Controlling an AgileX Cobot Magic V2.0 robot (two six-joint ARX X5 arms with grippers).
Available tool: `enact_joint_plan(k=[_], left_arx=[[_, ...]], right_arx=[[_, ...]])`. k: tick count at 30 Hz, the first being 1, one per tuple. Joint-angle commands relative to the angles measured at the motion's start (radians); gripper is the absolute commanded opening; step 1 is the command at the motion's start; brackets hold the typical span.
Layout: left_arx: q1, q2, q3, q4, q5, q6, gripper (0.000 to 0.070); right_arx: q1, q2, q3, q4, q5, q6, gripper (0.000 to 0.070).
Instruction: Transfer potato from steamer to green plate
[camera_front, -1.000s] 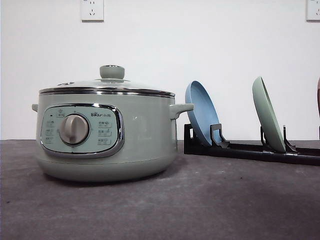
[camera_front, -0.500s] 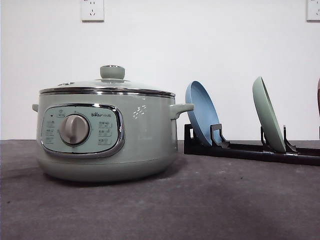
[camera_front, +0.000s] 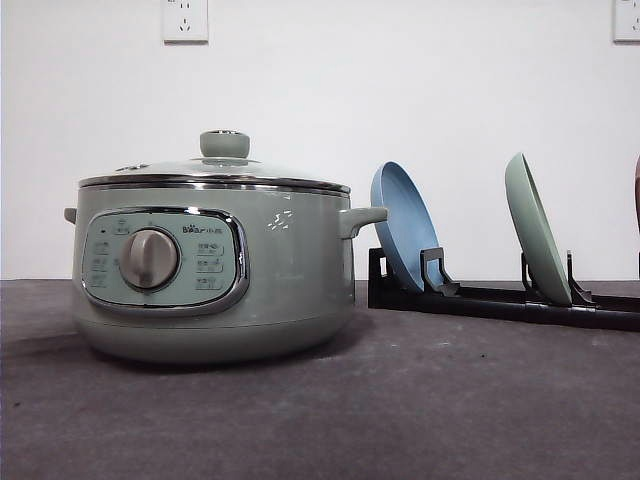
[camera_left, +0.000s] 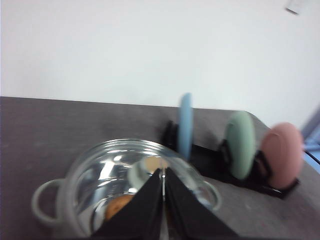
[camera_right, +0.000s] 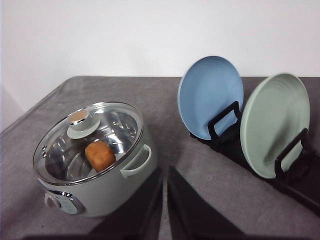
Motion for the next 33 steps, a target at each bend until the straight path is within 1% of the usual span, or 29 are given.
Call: enact_joint_plan(k=[1,4,9,13,22,23,24,26,27,29,31,32,33], left_arx=[[-0.010,0.028,0.051,-0.015,0.034,0.044,0.0000],[-0.027,0.072,0.115,-0.073,0.073,0.084,0.0000],[-0.058,0.123,0.205,-0.158,0.080,0.169,0.0000],[-0.077,0.146,0.241,-0.207,0.097,0.222,0.0000],[-0.093,0.147,0.241,-0.214,0.097,0.213,0.0001],[-0.093,0.147,0.241,-0.215,0.096,0.213,0.0023],[-0.093,0.147,0.241,-0.215,0.097,0.213,0.0065],[-0.093,0.147,0.241,-0.215,0.097,0.213,0.0171],[-0.093,0.147,0.241,-0.215,0.097,0.214,0.0224],[-0.093,0.147,0.241,-0.215,0.096,0.214,0.0346],[-0.093,0.147,0.241,-0.216,0.096,0.214,0.0459],[-0.093,0.147,0.241,-0.217,0.096,0.215,0.0539],[-0.093,0.147,0.241,-0.217,0.096,0.217,0.0601]], right_arx=[[0.005,0.027,0.043,-0.002,-0.011,-0.050,0.0003],[0.016,0.069,0.090,-0.018,-0.031,-0.068,0.0003],[0.041,0.128,0.144,-0.034,-0.100,-0.109,0.0002],[0.059,0.150,0.154,-0.035,-0.100,-0.114,0.0003],[0.065,0.154,0.154,-0.051,-0.099,-0.109,0.0003],[0.065,0.154,0.154,-0.057,-0.099,-0.109,0.0003],[0.065,0.154,0.154,-0.061,-0.100,-0.109,0.0004],[0.065,0.154,0.154,-0.061,-0.099,-0.100,0.0010],[0.065,0.154,0.154,-0.060,-0.099,-0.097,0.0037],[0.065,0.154,0.154,-0.060,-0.099,-0.097,0.0160],[0.065,0.154,0.154,-0.060,-0.099,-0.097,0.0346],[0.065,0.154,0.154,-0.060,-0.099,-0.097,0.0441],[0.065,0.154,0.154,-0.060,-0.098,-0.097,0.0517]])
